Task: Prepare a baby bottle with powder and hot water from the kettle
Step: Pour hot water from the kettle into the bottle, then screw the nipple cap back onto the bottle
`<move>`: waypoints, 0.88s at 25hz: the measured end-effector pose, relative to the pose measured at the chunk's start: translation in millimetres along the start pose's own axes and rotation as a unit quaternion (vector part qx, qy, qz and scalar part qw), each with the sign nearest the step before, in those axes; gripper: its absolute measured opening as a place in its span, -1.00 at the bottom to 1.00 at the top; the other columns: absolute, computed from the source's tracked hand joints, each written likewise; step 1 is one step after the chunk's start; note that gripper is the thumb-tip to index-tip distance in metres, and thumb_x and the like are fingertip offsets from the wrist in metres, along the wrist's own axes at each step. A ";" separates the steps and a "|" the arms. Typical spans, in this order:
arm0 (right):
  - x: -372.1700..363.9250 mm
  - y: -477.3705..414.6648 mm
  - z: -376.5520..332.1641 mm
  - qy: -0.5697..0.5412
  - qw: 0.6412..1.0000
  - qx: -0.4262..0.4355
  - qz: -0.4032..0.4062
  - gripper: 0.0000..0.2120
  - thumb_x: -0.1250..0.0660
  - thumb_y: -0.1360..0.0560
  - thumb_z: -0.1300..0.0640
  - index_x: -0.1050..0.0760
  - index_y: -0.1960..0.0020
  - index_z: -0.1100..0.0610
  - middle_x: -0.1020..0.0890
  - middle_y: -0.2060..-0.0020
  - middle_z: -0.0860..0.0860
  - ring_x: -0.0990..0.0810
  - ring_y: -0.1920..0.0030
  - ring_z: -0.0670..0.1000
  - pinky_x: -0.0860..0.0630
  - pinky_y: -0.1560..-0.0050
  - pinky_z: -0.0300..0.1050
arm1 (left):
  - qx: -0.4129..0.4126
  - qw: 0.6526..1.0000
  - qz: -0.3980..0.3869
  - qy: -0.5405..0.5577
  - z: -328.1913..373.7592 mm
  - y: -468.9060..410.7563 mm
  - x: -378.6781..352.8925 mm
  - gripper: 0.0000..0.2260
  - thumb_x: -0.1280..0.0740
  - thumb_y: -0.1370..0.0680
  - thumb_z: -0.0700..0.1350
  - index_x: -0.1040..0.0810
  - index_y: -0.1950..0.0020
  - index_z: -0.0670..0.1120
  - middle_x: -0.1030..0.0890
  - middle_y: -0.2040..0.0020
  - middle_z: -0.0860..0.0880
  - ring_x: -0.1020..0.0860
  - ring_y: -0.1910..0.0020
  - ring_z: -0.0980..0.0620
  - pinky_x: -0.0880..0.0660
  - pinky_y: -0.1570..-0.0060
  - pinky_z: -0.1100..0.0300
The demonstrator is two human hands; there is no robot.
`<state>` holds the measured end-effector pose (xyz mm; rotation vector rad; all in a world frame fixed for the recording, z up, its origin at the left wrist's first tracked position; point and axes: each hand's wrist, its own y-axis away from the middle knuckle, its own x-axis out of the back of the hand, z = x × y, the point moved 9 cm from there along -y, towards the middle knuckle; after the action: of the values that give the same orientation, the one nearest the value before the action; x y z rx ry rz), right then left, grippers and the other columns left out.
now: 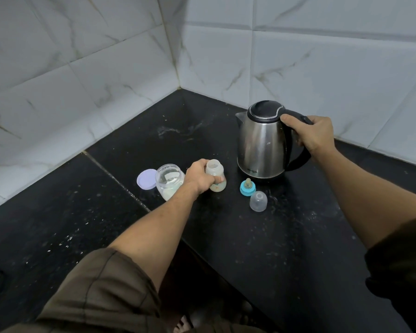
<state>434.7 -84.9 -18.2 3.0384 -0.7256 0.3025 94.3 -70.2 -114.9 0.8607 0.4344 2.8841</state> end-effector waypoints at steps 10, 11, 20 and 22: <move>10.3 16.6 -8.0 0.147 0.980 0.081 0.109 -0.54 -0.48 -0.40 -0.28 -0.55 -0.07 0.04 -0.54 0.04 -0.11 -0.50 0.03 -0.10 -0.41 -0.07 -0.12 | 0.001 1.000 -0.014 -0.015 -0.9 1.0 -10.3 -0.51 -0.65 -0.38 -0.19 -0.55 -0.22 0.04 -0.66 -0.17 0.00 -0.60 -0.20 -0.06 -0.53 -0.32 -0.09; 9.2 26.8 -21.2 0.213 0.954 0.139 0.160 -0.50 -0.43 -0.44 -0.26 -0.53 -0.20 0.07 -0.52 -0.07 -0.03 -0.49 -0.08 -0.02 -0.39 -0.15 -0.06 | -0.002 1.000 -0.018 -0.016 0.2 2.2 -9.7 -0.52 -0.64 -0.39 -0.19 -0.54 -0.21 0.05 -0.66 -0.17 0.00 -0.60 -0.20 -0.05 -0.53 -0.32 -0.09; -115.2 90.1 -36.1 0.512 0.829 0.205 -0.088 -0.75 -0.27 -0.54 0.00 -0.52 -0.13 0.12 -0.57 -0.08 0.09 -0.60 -0.04 0.21 -0.52 0.11 0.05 | -0.040 0.994 -0.034 -0.100 6.4 12.0 -4.9 -0.51 -0.60 -0.44 -0.09 -0.54 -0.32 0.01 -0.64 -0.17 0.00 -0.58 -0.19 -0.05 -0.52 -0.26 0.02; -121.1 97.5 -12.7 0.566 0.800 0.141 -0.140 -0.78 -0.33 -0.53 0.01 -0.56 -0.12 0.09 -0.57 -0.09 0.07 -0.60 -0.05 0.18 -0.47 0.12 0.01 | -0.045 0.992 -0.038 -0.109 7.1 12.6 -5.4 -0.52 -0.60 -0.44 -0.09 -0.54 -0.31 0.01 -0.64 -0.16 -0.01 -0.58 -0.19 -0.06 -0.52 -0.26 -0.01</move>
<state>282.8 -117.2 -32.5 2.3508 -0.1081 2.0541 102.6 -81.4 -108.3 1.1031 0.3055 2.6783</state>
